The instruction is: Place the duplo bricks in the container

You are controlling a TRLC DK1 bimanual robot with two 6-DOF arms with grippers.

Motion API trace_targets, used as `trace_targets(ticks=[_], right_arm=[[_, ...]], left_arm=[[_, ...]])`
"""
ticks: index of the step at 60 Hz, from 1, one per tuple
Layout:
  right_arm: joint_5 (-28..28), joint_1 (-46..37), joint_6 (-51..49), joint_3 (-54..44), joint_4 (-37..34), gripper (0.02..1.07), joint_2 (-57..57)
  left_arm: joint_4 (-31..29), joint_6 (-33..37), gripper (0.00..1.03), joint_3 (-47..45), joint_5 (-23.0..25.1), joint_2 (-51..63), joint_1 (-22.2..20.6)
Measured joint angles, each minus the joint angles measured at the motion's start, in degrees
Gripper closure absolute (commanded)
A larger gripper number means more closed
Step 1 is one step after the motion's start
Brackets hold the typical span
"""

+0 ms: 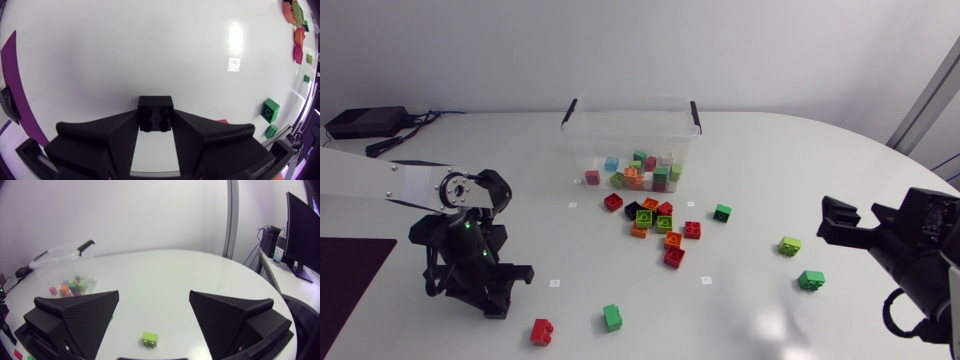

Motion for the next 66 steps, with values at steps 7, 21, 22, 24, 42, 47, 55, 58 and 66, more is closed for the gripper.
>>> trace_targets(ticks=[7, 21, 22, 24, 42, 47, 55, 58, 66], right_arm=[[-1.8, -1.3, 0.5, 4.4, -7.8, 0.06, 5.0], [-4.5, -3.8, 1.6, 19.6, -25.8, 0.06, 16.4], [-4.5, -3.8, 1.5, 20.4, -26.9, 0.06, 17.0], [-4.7, -3.8, 1.4, 22.2, -28.7, 0.06, 18.3], [-10.2, -7.5, -5.9, 34.5, -46.1, 0.11, 35.8], [-15.2, -10.3, -6.8, 34.7, -46.4, 0.16, 38.1], [-15.8, -11.5, -8.3, 34.7, -46.5, 0.16, 40.0], [-14.8, -11.1, -8.8, 34.6, -46.5, 0.16, 40.9], [-11.7, -9.2, -9.0, 33.7, -46.8, 0.16, 43.1]], left_arm=[[0.7, 0.2, 0.89, 0.0, 0.3, -0.4, 0.0], [3.5, 0.4, 0.92, 0.0, 0.4, -4.1, 0.0], [3.7, 0.4, 0.92, 0.0, 0.4, -4.3, 0.0], [4.3, 0.5, 0.92, 0.0, 0.4, -5.0, 0.0], [6.0, 3.2, 0.92, 2.6, 0.4, -7.3, 0.6], [6.2, 3.5, 0.92, 4.4, 0.4, -7.6, 1.4], [6.7, 4.1, 0.92, 7.3, 0.4, -8.0, 1.8], [6.8, 4.5, 0.92, 8.2, 0.4, -8.0, 1.8], [7.1, 4.7, 0.92, 10.4, 0.4, -8.1, 1.8]])
